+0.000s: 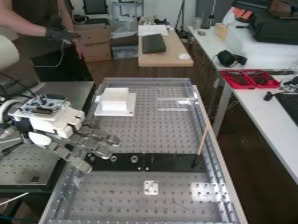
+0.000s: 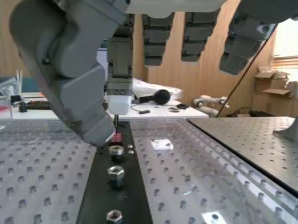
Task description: Grab the smaller nut and place it in the white container
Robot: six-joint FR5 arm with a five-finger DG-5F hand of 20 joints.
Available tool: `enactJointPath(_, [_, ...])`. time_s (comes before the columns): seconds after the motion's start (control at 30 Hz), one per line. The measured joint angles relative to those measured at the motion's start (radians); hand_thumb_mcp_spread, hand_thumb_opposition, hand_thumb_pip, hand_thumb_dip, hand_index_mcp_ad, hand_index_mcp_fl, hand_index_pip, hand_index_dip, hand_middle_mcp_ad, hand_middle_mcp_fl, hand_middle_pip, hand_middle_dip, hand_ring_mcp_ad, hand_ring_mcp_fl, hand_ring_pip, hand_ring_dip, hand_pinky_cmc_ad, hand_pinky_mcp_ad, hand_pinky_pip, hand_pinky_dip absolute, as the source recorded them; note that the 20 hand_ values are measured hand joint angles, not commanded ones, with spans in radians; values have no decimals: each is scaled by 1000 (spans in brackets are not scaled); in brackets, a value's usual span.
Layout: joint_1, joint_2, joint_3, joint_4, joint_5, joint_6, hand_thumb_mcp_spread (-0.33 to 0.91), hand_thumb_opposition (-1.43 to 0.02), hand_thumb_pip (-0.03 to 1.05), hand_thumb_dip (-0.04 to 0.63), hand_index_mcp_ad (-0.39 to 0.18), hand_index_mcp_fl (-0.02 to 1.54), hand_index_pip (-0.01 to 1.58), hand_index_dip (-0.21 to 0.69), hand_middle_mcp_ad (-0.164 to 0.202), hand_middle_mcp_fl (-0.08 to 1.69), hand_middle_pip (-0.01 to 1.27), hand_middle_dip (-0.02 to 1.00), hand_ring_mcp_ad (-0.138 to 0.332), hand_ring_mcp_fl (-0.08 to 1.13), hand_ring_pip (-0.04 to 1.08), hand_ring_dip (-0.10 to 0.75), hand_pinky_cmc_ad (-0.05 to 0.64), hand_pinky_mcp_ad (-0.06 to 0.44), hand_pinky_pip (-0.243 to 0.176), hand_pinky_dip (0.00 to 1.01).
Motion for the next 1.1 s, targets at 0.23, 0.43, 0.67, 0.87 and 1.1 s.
enactJointPath(0.23, [8,-12,-8,30,6,17,405,-953,723,284,-140,12,1494,386,5,7,126,206,113,0,80,73,393,309,-61,131])
enactJointPath(0.43, [15,-18,-23,54,19,30,405,-955,723,284,-145,126,1559,386,9,7,126,206,115,0,84,73,391,309,-61,136])
enactJointPath(0.67, [28,-29,-39,60,36,39,452,-956,723,284,-178,253,1564,398,7,7,126,206,117,0,80,73,391,311,-61,136])
enactJointPath(0.87, [30,-40,-45,70,41,52,447,-958,723,284,-178,213,1562,398,7,9,126,206,117,0,80,73,391,311,-61,136])
enactJointPath(1.1, [25,-47,-43,64,37,55,426,-960,723,284,-178,152,1513,393,7,9,126,206,117,0,80,73,391,311,-61,136])
